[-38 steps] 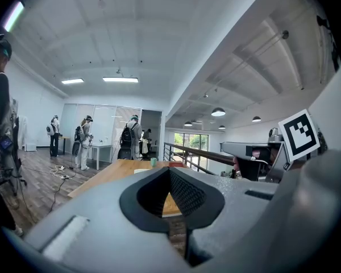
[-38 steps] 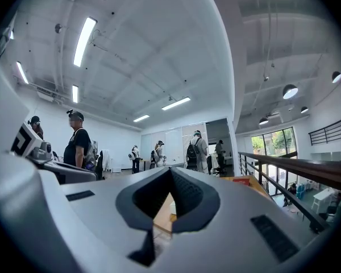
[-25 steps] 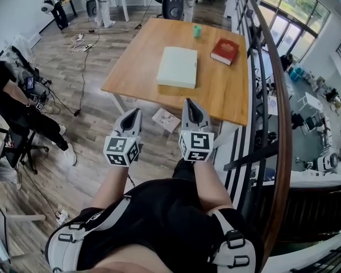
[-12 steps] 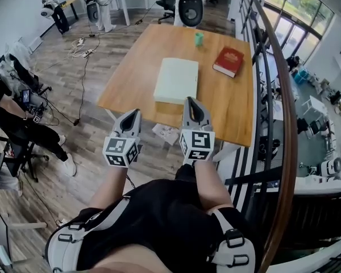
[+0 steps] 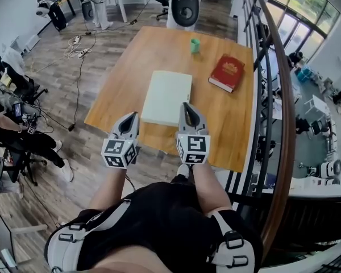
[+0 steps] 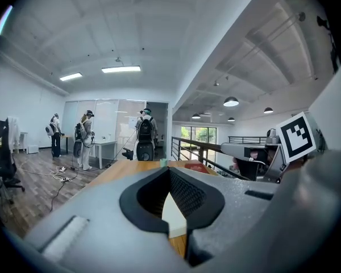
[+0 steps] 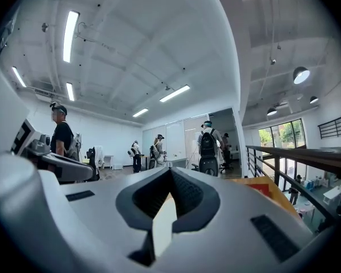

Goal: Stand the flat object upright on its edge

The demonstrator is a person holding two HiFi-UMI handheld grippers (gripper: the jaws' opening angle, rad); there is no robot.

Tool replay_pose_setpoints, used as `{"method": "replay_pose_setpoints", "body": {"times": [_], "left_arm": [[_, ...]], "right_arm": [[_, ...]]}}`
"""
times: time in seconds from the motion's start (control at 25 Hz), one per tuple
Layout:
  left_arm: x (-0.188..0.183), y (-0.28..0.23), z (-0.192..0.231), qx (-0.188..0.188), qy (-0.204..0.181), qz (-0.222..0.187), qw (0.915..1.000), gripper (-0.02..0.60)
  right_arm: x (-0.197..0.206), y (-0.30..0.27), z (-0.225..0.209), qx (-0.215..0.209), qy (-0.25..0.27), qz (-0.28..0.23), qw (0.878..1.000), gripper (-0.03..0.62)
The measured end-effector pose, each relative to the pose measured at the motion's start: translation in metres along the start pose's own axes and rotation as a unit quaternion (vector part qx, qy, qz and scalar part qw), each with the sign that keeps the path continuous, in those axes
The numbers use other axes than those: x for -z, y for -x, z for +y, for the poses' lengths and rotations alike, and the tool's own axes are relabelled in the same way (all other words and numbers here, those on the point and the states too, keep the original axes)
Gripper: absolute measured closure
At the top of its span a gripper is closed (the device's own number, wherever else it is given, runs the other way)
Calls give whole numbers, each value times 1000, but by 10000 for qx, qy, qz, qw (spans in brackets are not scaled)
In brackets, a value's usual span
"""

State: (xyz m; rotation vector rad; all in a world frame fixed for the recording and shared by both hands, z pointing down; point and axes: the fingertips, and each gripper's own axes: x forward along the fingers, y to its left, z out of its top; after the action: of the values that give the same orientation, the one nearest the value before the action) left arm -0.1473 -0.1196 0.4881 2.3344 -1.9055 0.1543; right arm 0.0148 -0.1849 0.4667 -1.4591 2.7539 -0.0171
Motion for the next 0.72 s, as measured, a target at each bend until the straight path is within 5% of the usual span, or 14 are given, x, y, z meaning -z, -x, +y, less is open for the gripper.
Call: {"method": "replay_pose_setpoints", "body": {"times": [0.36,0.72], "left_arm": [[-21,-104,-4,-65,-53,253,9996,577],[-10,-149,29,-99,66,422,9990,577]], "right_arm": [[2,-73,-71,-178,-183,224,9994,591],[20,-122,-87,-175,-274,425,9986,591]]}}
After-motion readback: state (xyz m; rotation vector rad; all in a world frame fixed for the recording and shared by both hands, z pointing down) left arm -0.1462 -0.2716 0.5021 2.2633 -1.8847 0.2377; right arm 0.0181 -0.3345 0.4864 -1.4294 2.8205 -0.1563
